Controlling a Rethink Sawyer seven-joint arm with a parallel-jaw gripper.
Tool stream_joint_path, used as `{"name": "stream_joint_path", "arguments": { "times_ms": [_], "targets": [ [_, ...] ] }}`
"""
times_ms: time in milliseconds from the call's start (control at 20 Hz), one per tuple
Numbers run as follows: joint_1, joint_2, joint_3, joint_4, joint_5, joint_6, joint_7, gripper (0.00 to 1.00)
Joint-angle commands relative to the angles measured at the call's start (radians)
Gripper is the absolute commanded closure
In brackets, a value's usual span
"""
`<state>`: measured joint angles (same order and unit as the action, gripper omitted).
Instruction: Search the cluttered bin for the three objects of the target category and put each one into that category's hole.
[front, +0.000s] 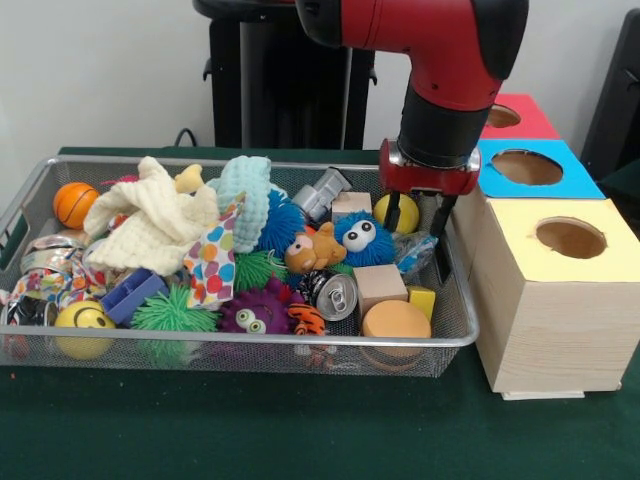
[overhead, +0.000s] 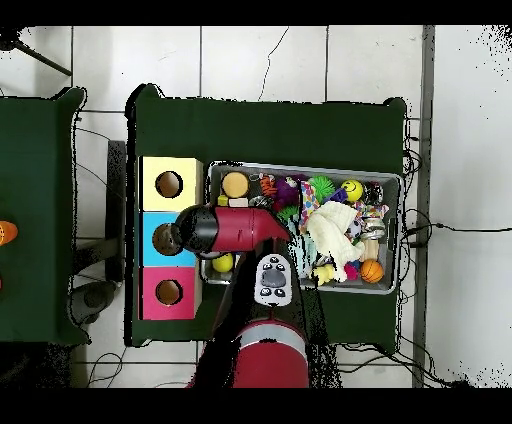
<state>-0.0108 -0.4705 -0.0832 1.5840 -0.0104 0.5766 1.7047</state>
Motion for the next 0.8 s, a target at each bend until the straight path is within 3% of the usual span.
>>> {"name": "stream_joint_path", "arguments": {
  "times_ms": [50, 200, 400, 800],
  "targets": [
    [-0.050, 0.121, 0.101, -0.026, 0.003, -0.045, 0.088, 0.00],
    [-0.055, 0.203, 0.100, -0.068, -0.009, -0.123, 0.096, 0.00],
    [-0.054, 0.253, 0.092, -0.106, -0.019, -0.157, 0.094, 0.00],
    [-0.037, 0.238, 0.071, -0.082, -0.022, -0.151, 0.106, 0.00]
  ]
}}
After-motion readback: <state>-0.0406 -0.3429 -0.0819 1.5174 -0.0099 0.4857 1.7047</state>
